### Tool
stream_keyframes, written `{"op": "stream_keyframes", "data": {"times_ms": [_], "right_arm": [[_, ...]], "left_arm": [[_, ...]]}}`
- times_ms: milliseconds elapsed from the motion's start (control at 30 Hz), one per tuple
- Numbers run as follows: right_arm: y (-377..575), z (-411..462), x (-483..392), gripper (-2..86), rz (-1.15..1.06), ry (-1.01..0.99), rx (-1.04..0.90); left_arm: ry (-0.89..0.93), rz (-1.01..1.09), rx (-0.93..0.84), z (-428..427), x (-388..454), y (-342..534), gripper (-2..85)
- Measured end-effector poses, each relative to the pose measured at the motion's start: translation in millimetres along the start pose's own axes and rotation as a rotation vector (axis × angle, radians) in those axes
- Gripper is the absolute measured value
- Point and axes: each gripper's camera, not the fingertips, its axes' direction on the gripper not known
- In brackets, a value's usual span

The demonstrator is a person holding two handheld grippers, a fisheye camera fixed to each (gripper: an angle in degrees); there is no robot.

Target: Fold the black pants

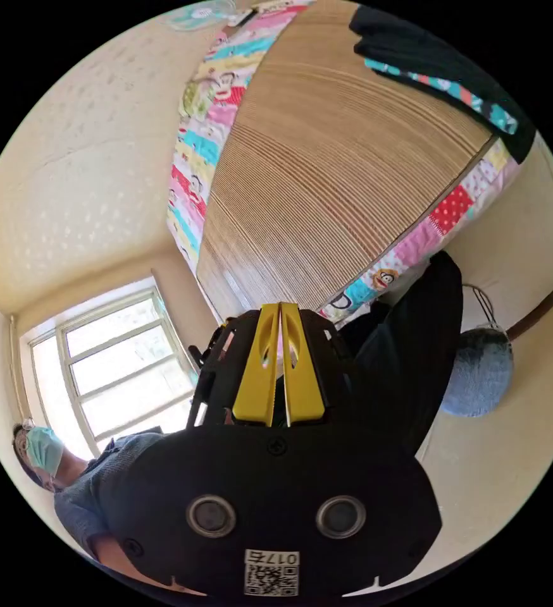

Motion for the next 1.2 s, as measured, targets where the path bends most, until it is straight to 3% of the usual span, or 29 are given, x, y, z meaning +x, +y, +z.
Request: {"op": "stream_keyframes", "data": {"times_ms": [167,233,333,467,633,800,933,1033,1100,1200], "right_arm": [[152,-88,-5,0.4,-0.135,0.143,0.436],[213,-121,7,0.4,-0.167,0.275,0.7],[274,-156,32,0.4,-0.252,0.302,0.946],[335,-197,82,0.3,-0.349,0.35,1.135],[419,-258,196,0.2,-0.428,0.61,1.466],[492,-291,293,0.2,-0.457,0.681,1.649],[528,-307,362,0.2,-0.315,0.729,1.633],[538,-322,407,0.2,-0.267,0.794,1.519],[549,-334,432,0.3,-0.26,0.735,1.5],[567,-344,460,0.3,-0.291,0.644,1.628]], "left_arm": [[0.031,0.121,0.093,10,35,-62,6.5],[0.057,0.152,0.127,23,57,-61,6.5],[0.132,0.212,0.146,66,102,-40,6.4],[0.293,0.31,0.009,173,178,15,6.5],[0.294,0.494,-0.102,294,280,93,6.5],[0.271,0.642,-0.182,418,387,137,5.3],[0.234,0.953,-0.543,545,501,166,0.0],[0.2,1.163,-0.468,582,558,196,-0.4],[0.233,1.233,-0.472,611,579,210,-0.5],[0.283,1.307,-0.619,687,603,227,-0.5]]}}
